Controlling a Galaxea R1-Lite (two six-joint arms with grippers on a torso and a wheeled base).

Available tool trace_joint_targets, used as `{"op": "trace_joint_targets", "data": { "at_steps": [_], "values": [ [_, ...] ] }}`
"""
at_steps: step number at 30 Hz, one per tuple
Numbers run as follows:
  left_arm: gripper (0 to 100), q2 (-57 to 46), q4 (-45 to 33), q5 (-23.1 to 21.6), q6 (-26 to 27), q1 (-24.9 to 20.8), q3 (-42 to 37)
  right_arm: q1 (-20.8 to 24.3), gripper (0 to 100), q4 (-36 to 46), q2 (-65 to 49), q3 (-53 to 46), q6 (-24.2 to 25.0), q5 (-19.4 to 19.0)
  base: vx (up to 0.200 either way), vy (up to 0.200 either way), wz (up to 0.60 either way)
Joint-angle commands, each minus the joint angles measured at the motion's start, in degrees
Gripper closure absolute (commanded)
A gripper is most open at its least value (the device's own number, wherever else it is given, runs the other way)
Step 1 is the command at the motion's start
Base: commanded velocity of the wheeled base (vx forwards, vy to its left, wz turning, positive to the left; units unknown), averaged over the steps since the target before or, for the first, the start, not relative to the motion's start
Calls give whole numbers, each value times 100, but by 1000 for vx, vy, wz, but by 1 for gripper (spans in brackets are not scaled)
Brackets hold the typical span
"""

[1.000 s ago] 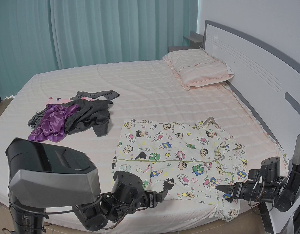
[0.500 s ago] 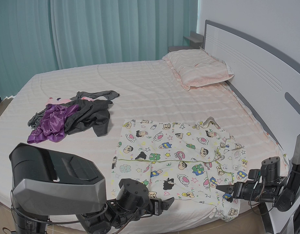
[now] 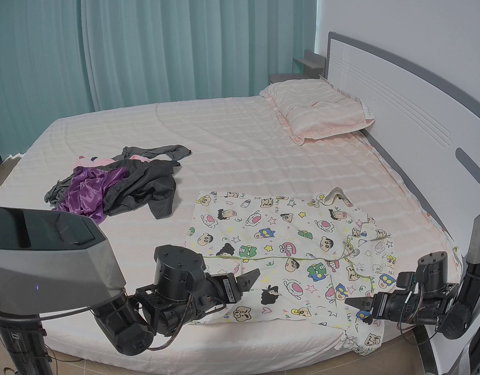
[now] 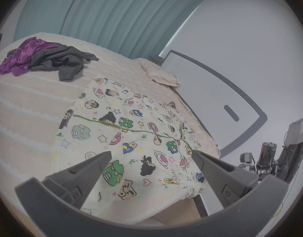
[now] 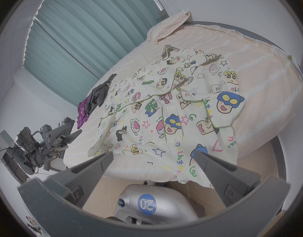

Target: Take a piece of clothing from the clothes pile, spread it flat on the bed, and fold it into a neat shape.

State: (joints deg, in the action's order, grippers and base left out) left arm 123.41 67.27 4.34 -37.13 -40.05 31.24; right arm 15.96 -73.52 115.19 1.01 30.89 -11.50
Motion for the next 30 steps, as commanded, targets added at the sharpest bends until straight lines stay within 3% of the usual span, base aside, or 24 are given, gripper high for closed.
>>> {"op": "trace_joint_targets", "data": {
  "at_steps": [1, 6, 15, 30],
  "values": [
    [0, 553, -21, 67, -22, 199, 180, 13, 0, -4, 83, -92, -4, -11, 0, 0, 0],
    [0, 1151, -21, 287, -22, 102, 409, 13, 0, -4, 135, -92, -4, -11, 0, 0, 0],
    [0, 1344, -21, 287, -40, -91, 611, 30, 0, -4, 171, -92, -4, -2, 0, 0, 0],
    [0, 1318, 23, -311, -40, -495, 330, 74, 0, -4, 206, -92, -4, 33, 0, 0, 0]
  ]
}}
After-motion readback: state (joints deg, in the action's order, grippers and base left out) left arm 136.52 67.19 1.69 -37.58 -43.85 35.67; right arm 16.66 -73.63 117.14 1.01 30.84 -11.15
